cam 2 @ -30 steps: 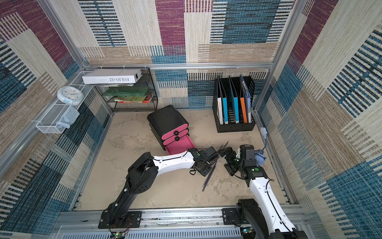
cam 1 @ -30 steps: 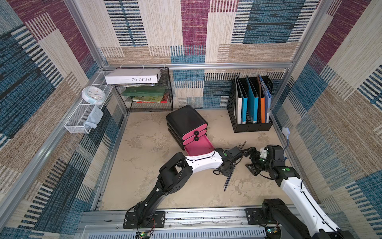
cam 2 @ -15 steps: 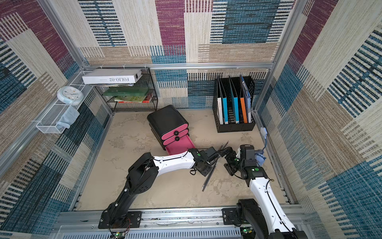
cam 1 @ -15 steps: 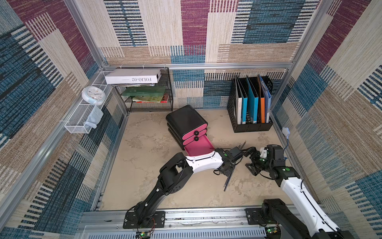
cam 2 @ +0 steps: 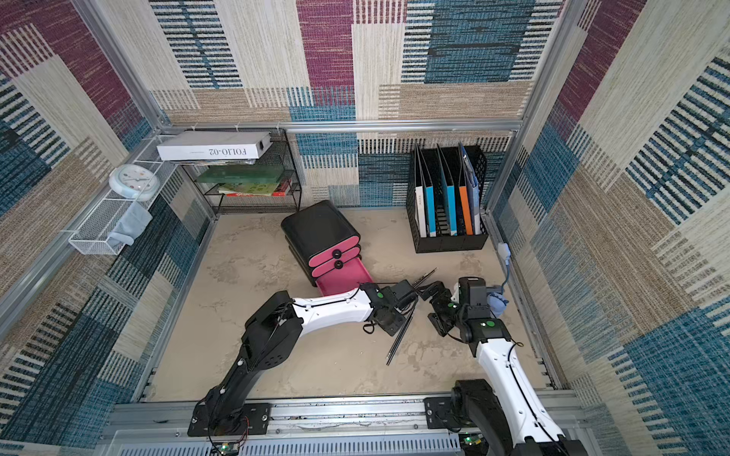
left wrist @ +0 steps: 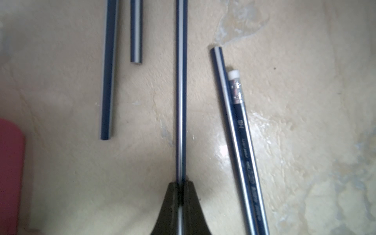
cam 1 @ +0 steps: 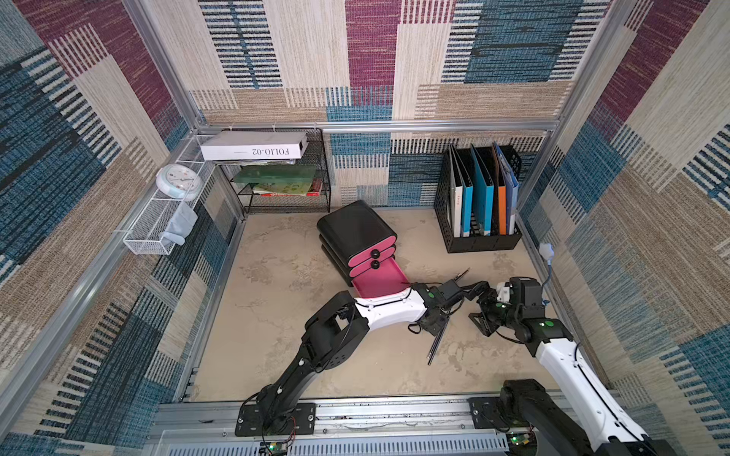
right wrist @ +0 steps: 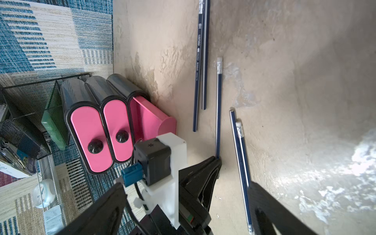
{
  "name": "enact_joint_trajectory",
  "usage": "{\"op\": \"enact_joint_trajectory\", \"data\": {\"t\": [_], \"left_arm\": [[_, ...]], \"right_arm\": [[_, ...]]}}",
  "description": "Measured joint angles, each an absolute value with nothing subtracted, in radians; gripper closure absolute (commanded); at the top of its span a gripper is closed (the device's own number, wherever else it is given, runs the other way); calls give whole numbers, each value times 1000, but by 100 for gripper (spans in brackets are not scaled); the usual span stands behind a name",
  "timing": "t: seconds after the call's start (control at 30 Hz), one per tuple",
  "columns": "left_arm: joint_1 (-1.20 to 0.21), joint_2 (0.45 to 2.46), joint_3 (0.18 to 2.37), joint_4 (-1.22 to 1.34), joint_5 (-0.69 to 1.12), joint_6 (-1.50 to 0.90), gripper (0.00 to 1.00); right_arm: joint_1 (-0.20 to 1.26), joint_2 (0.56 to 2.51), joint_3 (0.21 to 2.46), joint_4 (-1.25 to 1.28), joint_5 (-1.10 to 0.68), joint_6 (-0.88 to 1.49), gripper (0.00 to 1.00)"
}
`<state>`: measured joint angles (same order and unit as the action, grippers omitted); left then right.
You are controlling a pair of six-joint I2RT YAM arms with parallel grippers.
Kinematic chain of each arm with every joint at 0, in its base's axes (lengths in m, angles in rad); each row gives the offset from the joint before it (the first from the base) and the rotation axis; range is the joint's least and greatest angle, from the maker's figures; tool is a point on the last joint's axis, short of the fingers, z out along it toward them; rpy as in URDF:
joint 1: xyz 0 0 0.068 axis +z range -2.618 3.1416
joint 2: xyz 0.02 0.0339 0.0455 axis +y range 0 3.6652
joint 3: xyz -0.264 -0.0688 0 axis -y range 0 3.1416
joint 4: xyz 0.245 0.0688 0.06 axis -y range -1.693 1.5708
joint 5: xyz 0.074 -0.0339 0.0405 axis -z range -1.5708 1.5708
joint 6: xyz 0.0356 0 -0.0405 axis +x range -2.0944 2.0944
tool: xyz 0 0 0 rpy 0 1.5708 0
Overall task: Please place the pencils in the drawer according to their color
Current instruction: Pick up the pencil from the center of the board.
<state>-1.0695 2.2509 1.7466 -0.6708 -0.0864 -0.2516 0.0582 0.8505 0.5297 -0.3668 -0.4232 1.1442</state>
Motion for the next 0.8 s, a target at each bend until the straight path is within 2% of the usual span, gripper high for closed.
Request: {"op": "enact_joint_trajectory", "data": {"t": [0.1,0.8], "left_arm": [[-1069,2251,1747,-671,-86,-252,100],[-1073,2163,1748,-720,-5,-237,100]], "right_arm": [[58,850,529,-366,-423,1144,3],[53,850,568,-346,-428,1164,3]]}}
